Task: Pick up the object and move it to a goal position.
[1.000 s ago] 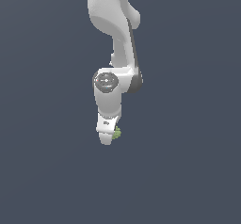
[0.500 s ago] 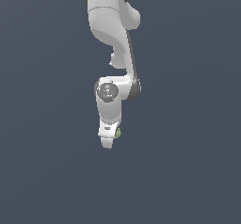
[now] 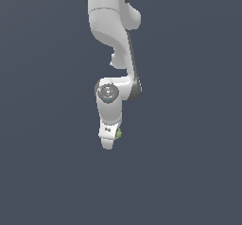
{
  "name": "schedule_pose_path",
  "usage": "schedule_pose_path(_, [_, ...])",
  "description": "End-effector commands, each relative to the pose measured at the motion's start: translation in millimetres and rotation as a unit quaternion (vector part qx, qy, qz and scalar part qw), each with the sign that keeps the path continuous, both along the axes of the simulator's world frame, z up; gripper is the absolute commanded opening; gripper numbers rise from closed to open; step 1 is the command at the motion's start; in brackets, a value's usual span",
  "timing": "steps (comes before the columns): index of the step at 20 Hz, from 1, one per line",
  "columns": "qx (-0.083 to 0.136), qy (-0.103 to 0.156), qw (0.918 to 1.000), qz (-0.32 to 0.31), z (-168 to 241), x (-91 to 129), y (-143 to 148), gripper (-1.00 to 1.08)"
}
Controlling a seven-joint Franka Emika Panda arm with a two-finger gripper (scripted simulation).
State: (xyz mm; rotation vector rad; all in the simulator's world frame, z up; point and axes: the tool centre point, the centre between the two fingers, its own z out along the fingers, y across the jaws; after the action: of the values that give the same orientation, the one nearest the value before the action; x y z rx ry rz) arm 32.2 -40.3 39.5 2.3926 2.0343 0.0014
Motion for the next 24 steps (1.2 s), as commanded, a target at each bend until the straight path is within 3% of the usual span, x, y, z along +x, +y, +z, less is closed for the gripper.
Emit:
schedule_pose_path(1, [0.0,0.001,1.0,0.0,-0.8,-0.5,0.0,-1.0])
schedule_pose_path(7, [-0.001,-0.005,1.0,-0.004,7.2,3.6,-1.0,-1.0])
schedule_pose_path(13, [-0.007,-0.035,0.999,-0.026,47.5,21.9,-6.5,-1.0])
schedule_pose_path(19, [-0.019,-0.089,0.9936,-0.066,125.4,49.0,-17.6,-1.0])
schedule_pose_path(24, [-0.034,-0.153,0.9811,-0.113,220.0,68.3,-30.9,-1.0])
